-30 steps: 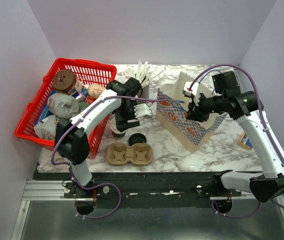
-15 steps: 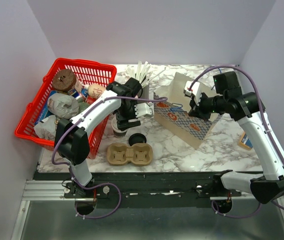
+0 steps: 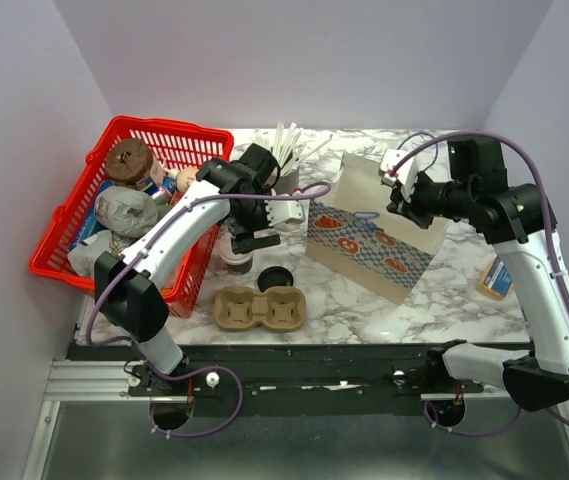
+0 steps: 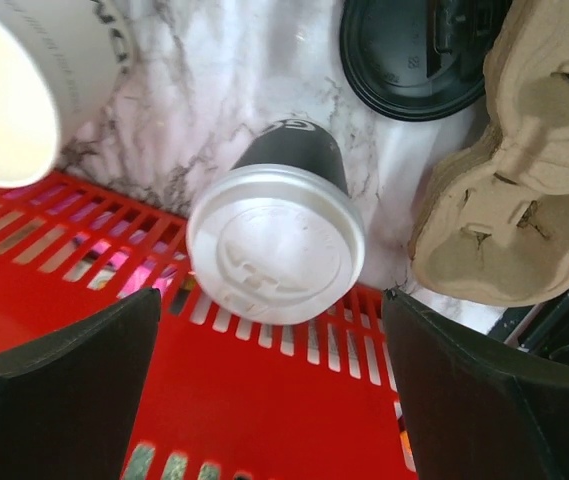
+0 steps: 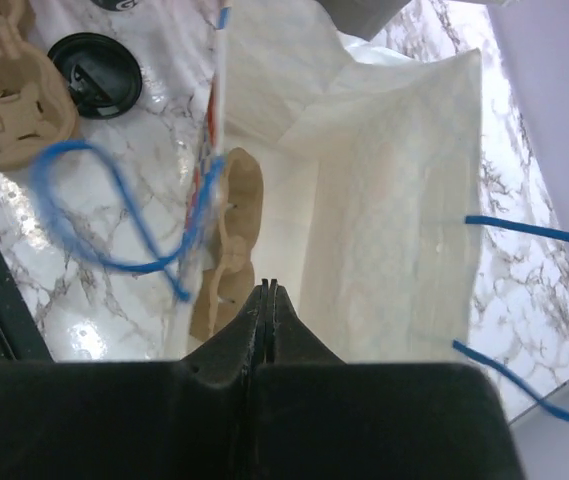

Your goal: Pack the takeout coffee

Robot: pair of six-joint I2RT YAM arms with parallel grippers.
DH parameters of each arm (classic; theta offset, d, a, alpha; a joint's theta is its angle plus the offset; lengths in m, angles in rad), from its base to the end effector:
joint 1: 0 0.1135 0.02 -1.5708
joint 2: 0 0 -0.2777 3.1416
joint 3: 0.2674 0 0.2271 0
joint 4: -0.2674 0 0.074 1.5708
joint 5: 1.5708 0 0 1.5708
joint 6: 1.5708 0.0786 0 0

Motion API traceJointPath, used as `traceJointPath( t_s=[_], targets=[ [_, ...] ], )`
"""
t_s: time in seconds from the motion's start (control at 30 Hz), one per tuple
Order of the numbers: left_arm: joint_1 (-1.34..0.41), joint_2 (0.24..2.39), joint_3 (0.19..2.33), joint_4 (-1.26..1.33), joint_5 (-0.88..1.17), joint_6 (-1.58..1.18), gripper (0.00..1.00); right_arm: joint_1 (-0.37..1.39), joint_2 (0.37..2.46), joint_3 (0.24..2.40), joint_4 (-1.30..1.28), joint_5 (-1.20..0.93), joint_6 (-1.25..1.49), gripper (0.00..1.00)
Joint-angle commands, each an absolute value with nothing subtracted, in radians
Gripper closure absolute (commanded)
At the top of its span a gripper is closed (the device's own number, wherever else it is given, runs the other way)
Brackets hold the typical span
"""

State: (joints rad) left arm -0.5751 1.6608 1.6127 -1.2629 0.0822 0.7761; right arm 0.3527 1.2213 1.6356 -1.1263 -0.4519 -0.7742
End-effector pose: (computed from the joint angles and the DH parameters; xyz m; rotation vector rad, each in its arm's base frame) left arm 0.2531 -0.1717 0.2923 1.8093 2.2330 -0.0799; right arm 0.1860 0.1050 0.4230 -1.3717 1.7374 0.2840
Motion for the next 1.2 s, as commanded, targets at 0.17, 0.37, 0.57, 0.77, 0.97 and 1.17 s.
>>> traceJointPath(
  t_s=[0.17,0.37,0.57,0.77,0.97,1.17],
  targets=[
    [-0.571,1.586,1.886,-1.257,0.211,0.643,0.01,0.359,1.120,1.649,-1.101,-0.508,-0.637,0.47],
    [-0.597,1.643,2.054,-1.080,0.276,0.402,0.01,0.347,1.150,1.677,-0.908,-0.227,-0.607,0.44],
    [-0.612,1.750,2.201,-1.078,0.412,0.322,0.01,0.226,1.224,1.669,-0.900,-0.227,-0.604,0.43],
    [-0.646,1.551,1.873,-0.826,0.725,0.544,0.01,0.057,1.299,1.776,-0.925,-0.331,-0.577,0.43],
    [-0.782,1.546,1.775,-0.755,0.676,0.727,0.01,0.037,1.308,1.743,-0.924,-0.451,-0.603,0.36],
    [-0.854,1.627,1.784,-0.680,0.609,0.771,0.01,0.035,1.338,1.703,-0.905,-0.468,-0.564,0.36]
  ],
)
